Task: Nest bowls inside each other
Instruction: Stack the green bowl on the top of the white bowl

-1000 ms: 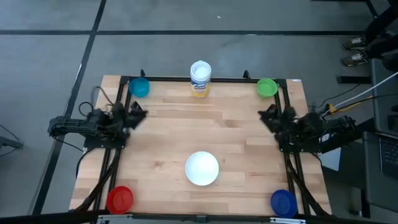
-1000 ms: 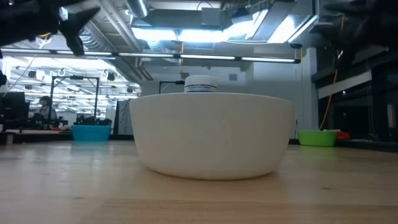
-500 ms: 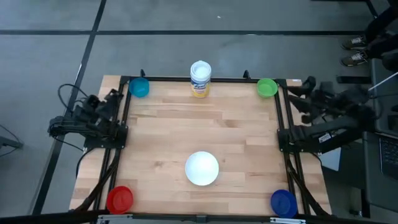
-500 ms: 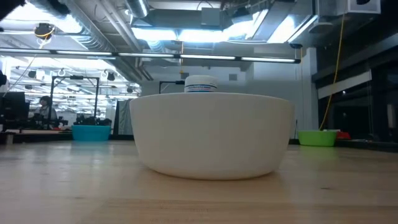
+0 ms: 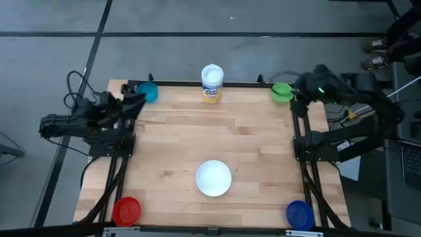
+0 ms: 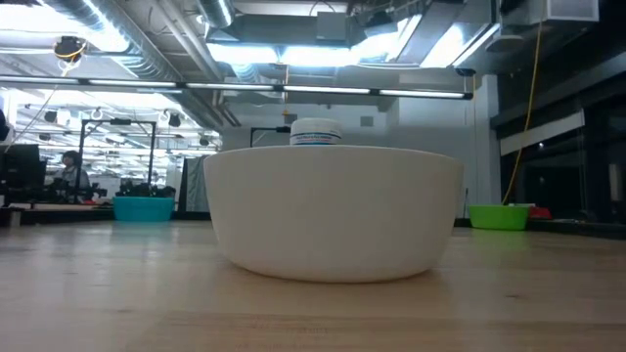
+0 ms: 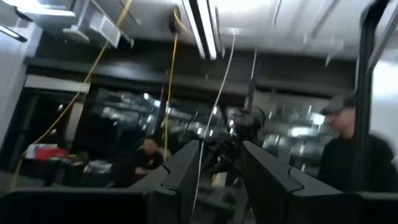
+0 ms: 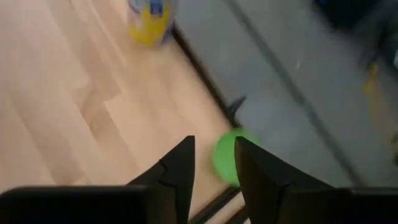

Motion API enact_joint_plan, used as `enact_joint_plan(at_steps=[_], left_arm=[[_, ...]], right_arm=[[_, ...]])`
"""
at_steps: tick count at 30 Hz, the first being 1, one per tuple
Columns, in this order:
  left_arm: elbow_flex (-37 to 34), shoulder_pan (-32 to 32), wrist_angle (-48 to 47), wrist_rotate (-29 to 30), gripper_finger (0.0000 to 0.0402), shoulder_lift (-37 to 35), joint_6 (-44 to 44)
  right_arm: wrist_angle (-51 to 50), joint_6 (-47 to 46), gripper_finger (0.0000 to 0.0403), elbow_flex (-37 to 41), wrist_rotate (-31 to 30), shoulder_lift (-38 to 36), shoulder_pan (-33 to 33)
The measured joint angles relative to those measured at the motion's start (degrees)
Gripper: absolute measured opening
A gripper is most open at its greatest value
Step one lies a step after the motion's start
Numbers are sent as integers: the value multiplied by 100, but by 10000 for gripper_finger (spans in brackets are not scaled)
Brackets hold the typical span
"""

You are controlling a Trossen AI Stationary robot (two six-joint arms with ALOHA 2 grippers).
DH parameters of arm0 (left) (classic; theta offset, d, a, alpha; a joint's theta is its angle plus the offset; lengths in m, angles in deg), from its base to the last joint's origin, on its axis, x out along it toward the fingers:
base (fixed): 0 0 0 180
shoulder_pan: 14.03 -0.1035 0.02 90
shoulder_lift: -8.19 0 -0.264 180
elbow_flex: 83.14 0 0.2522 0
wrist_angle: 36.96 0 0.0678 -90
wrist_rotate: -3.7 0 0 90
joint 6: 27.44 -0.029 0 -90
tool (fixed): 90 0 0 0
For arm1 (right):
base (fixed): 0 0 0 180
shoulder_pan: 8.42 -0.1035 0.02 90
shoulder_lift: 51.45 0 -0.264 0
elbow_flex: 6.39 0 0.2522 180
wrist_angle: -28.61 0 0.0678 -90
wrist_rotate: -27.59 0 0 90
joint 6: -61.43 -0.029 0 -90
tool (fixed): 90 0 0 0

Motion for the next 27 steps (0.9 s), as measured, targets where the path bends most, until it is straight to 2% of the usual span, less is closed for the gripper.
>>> enact_joint_plan(at_steps=[2,5,8,12,18,24,27], left_arm=[[337,0,-398,-45,116,357,-90],[842,0,-458,-247,116,920,-179],[1248,2,-767,-389,116,1298,-196],[1599,2,-985,-568,116,1647,-197],[1826,2,-1096,-627,116,1888,-70],[1941,2,-1105,-627,116,1953,149],[1941,2,-1104,-622,116,1956,260]], right_arm=[[41,88,103,153,633,55,843],[155,737,94,627,1588,123,1867],[436,911,91,1172,2239,382,2539],[1100,1212,96,1954,2704,881,3108],[1869,1452,109,2600,2576,1961,3340],[2057,1777,121,2632,1869,2888,3564],[2223,1900,127,2632,1751,3129,3777]])
